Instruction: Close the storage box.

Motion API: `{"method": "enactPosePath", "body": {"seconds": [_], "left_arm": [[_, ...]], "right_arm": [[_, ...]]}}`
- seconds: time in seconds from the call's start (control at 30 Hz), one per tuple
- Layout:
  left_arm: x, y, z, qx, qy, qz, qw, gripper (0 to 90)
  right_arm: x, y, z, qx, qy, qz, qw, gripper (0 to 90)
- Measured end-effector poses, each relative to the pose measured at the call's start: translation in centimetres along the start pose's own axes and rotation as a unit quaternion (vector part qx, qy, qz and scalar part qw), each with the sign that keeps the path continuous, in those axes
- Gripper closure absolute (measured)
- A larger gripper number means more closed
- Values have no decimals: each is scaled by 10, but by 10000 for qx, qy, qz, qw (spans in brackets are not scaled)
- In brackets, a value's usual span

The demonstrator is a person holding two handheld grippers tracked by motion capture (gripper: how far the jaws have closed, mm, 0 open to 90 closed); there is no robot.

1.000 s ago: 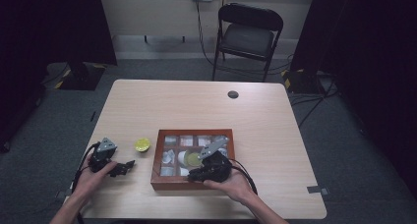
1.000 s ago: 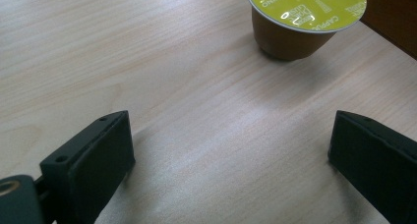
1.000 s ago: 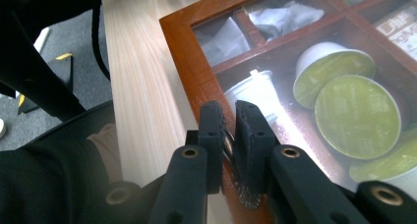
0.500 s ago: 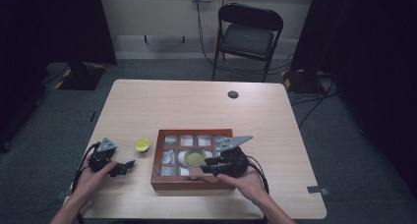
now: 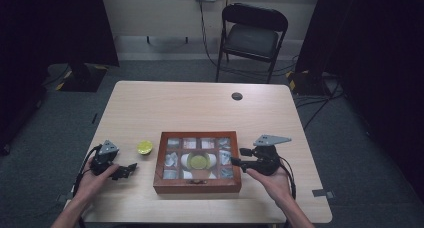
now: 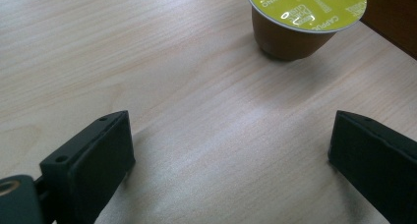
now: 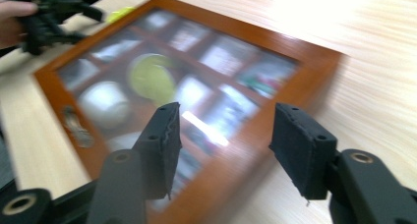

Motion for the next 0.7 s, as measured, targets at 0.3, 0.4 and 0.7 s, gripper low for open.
{"method": "enactPosePath", "body": {"seconds": [0.3, 0.4, 0.7], "left_arm": [[0, 0, 0, 0, -4, 1, 10000, 27], [0, 0, 0, 0, 1, -1, 10000, 27], [0, 0, 0, 13, -54, -34, 10000, 25]], "right_arm": [[-44, -17, 23, 131, 575, 703, 9958, 296], [-58, -21, 33, 237, 746, 938, 9925, 255], [-92, -32, 66, 609, 1185, 1675, 9768, 175]]}}
Point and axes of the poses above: each handheld gripper's, and its own axes: y roughly forward along the jaws, z roughly out of its underside, x roughly to its left, the point moved 3 cm from there along y, roughly forward along the jaws, and after that the axes turned 4 degrees about -y, right-handed, at the moved point
